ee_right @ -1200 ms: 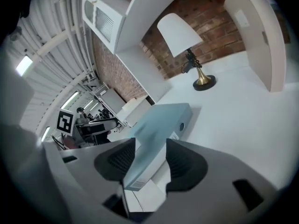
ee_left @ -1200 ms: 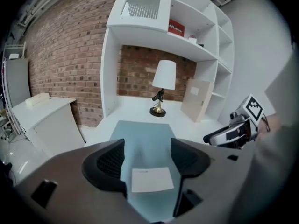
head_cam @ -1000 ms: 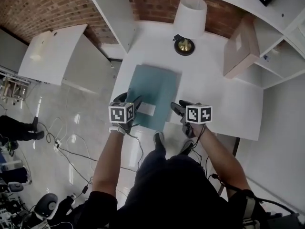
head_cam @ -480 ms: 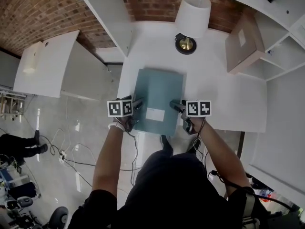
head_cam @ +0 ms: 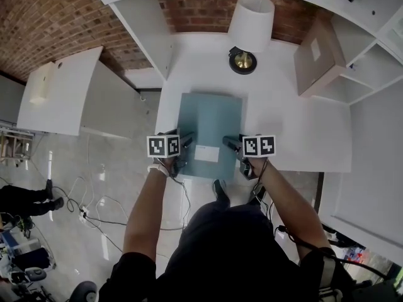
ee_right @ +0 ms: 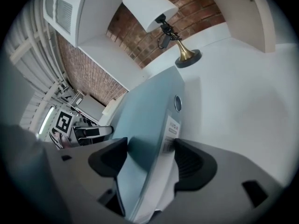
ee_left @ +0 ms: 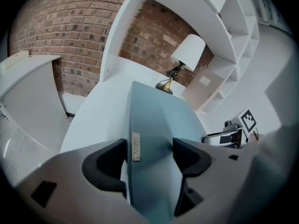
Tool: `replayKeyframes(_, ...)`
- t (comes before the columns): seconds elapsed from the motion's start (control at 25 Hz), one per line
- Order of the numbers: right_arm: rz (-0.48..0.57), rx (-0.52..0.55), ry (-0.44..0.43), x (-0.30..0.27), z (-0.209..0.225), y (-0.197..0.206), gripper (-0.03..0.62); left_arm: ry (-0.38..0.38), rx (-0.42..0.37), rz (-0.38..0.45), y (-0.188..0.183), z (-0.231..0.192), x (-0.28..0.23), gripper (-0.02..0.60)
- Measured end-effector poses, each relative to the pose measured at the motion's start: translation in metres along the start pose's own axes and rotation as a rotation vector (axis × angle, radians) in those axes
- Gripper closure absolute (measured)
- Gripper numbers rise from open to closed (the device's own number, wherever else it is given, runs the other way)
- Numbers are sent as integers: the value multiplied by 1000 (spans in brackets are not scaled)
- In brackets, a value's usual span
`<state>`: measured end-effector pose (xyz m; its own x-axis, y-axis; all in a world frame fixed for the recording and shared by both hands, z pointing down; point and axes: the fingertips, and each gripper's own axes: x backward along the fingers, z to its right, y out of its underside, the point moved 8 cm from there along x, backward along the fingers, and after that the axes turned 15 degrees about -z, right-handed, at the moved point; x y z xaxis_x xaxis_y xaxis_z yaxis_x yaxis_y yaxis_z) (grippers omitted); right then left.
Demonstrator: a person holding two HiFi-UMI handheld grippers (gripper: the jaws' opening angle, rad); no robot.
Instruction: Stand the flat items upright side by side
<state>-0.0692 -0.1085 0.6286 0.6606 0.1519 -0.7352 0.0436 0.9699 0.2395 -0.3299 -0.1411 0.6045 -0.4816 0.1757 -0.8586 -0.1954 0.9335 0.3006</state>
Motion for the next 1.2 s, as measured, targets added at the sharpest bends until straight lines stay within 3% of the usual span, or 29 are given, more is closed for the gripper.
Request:
replayKeyframes(0.4,149,243,114,55,-23,-16,284,-54,-141,162,-18,45,38,267)
replayKeyframes(0.68,329,518,293,103,-36,-18,287,-121,-243,291,-23,90,58,267)
replayKeyframes(0.84,427,619,360,119,-39,-12,290,-184,-283,358,-16,108,61,267)
replayKeyframes(1.04,482,698,378,121,-30,1,290,-261,-310,420,3,120,53,267)
replayKeyframes(1.2,474,751,374,122,-29,2,287,-277,-305,445,11,122,53,267)
